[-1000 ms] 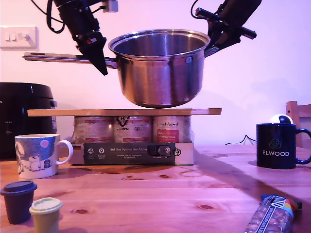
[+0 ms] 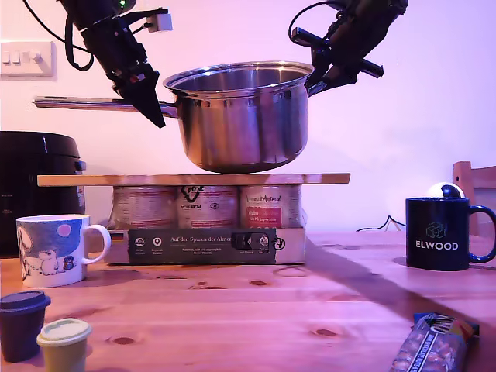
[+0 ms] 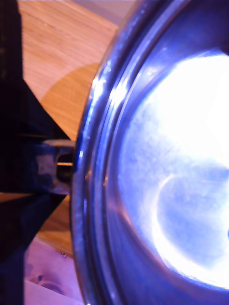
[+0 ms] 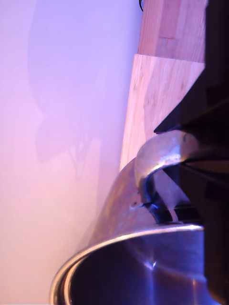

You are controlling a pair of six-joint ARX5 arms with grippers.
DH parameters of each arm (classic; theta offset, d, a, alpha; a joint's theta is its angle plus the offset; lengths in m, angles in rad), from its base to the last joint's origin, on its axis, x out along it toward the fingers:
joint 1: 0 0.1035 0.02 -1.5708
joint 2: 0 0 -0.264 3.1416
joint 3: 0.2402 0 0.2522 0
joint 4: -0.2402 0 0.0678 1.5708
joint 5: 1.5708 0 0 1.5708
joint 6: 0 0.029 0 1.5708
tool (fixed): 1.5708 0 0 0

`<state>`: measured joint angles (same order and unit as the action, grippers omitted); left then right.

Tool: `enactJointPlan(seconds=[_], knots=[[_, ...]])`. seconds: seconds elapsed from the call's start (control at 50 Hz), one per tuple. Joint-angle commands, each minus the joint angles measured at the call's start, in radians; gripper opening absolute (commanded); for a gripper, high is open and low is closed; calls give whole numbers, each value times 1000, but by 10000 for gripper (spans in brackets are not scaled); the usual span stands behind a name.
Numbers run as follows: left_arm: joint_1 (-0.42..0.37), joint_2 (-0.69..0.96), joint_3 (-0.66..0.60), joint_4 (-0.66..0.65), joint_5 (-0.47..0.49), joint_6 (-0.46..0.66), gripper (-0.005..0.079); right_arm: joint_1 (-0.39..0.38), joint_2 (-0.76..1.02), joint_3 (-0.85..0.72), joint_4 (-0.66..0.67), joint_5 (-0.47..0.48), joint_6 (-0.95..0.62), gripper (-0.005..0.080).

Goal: Pick up the large pot with both hands and place it on the shelf behind you

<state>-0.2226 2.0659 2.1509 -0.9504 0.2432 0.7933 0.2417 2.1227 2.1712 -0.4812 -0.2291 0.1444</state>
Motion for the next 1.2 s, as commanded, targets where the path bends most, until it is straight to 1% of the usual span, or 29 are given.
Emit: enactJointPlan(seconds=[0.0, 0.2, 0.36, 0.52, 0.6, 0.64, 0.86, 0.98, 1.18], knots=[[57, 23, 79, 130, -33, -166, -24, 43, 91, -52, -52, 2, -17, -13], [57, 23, 79, 146, -45, -165, -17, 43, 93, -52, -48, -4, -14, -13], [56, 23, 79, 154, -48, -165, 136, 43, 93, -52, -55, -16, -10, -13], [56, 23, 79, 160, -48, -164, 157, 43, 93, -52, -48, -27, -10, -13], [57, 23, 79, 172, -49, -164, 218, 43, 93, -52, -48, -27, -10, -13], [57, 23, 79, 174, -50, -164, 236, 43, 93, -52, -48, -27, -10, -13], [57, 23, 79, 174, -52, -159, 246, 44, 93, -52, -48, -33, -10, -13], [57, 23, 79, 174, -65, -157, 309, 44, 93, -52, -49, -34, -10, -13], [57, 23, 79, 174, -72, -157, 309, 44, 93, -52, -51, -34, -11, -13]])
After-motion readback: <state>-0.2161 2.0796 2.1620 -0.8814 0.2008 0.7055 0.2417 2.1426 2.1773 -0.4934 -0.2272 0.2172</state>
